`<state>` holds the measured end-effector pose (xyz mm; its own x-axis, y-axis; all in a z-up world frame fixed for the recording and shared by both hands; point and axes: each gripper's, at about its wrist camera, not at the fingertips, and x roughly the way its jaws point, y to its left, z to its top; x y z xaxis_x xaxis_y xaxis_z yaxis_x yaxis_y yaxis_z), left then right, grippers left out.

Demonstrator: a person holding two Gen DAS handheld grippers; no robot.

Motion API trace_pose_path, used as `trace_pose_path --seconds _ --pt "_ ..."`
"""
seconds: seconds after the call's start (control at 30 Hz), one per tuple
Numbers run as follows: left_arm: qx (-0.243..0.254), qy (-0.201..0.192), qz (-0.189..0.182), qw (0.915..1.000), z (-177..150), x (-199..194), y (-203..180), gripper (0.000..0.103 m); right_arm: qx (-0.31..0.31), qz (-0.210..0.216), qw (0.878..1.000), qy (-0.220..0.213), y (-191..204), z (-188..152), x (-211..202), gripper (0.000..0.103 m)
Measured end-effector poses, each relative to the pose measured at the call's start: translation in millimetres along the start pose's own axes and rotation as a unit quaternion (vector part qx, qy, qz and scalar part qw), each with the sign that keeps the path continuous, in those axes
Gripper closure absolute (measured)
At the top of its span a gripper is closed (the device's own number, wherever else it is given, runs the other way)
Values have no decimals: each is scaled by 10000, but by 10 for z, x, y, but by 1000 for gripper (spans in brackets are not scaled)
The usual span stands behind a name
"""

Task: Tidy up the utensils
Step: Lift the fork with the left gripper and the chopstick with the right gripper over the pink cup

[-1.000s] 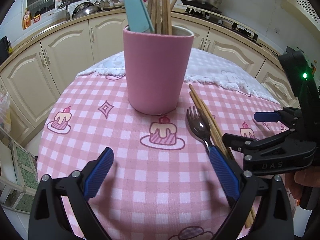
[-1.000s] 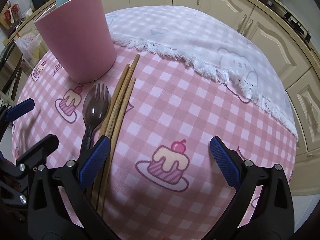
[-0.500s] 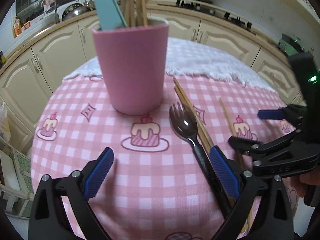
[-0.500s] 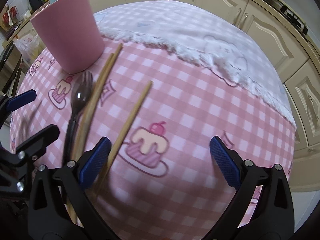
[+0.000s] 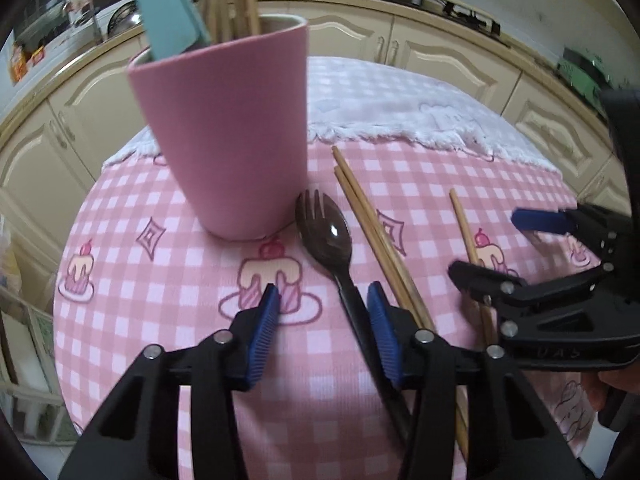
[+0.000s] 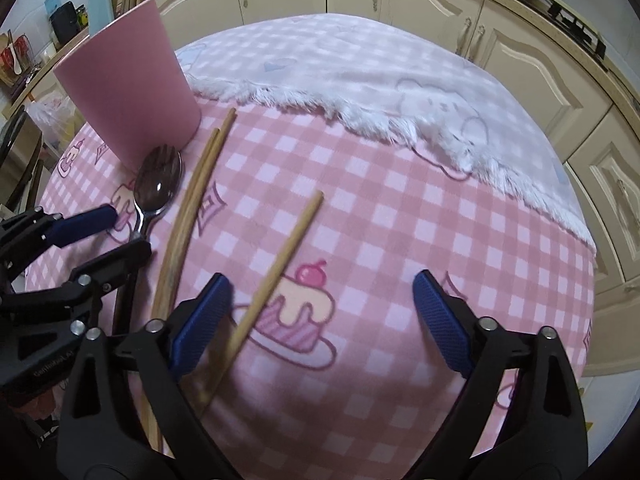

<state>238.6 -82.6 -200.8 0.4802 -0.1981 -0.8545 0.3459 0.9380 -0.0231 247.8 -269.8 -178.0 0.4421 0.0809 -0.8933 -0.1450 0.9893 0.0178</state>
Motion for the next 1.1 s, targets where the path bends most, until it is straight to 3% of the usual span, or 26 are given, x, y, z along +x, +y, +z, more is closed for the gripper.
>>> trace_pose_path --seconds 0.1,0.13,0.23,0.27,0.33,0.37,0.47,0.6,0.87,1.1 --pt "199 114 73 9997 64 45 -40 56 41 -12 10000 -30 33 83 20 27" --pt "185 154 60 9997 93 63 -40 50 57 -9 10000 -27 41 106 24 31" --pt "215 186 58 9996 164 119 -41 50 -28 -62 9999 -75 114 162 41 51" --pt "255 178 74 9995 187 131 -63 62 -100 -35 9999 -101 149 175 39 67" --pt "222 180 -26 9996 203 113 -61 88 -179 59 9998 -114 195 182 24 87" --pt "191 204 -143 9995 201 101 -53 96 -197 163 9996 -99 207 178 20 91" --pt "129 150 -291 9994 132 31 -12 99 1 669 9977 -100 105 170 0 98" --pt "20 -106 -450 9989 57 -143 44 99 364 1149 9922 -325 -93 162 -108 98" --pt "-331 -891 -717 9929 52 -555 159 99 660 1646 9784 -1062 -320 167 -510 98" --pt "-673 -1720 -803 9795 89 -930 309 99 724 1907 9612 -1855 -389 235 -892 98"
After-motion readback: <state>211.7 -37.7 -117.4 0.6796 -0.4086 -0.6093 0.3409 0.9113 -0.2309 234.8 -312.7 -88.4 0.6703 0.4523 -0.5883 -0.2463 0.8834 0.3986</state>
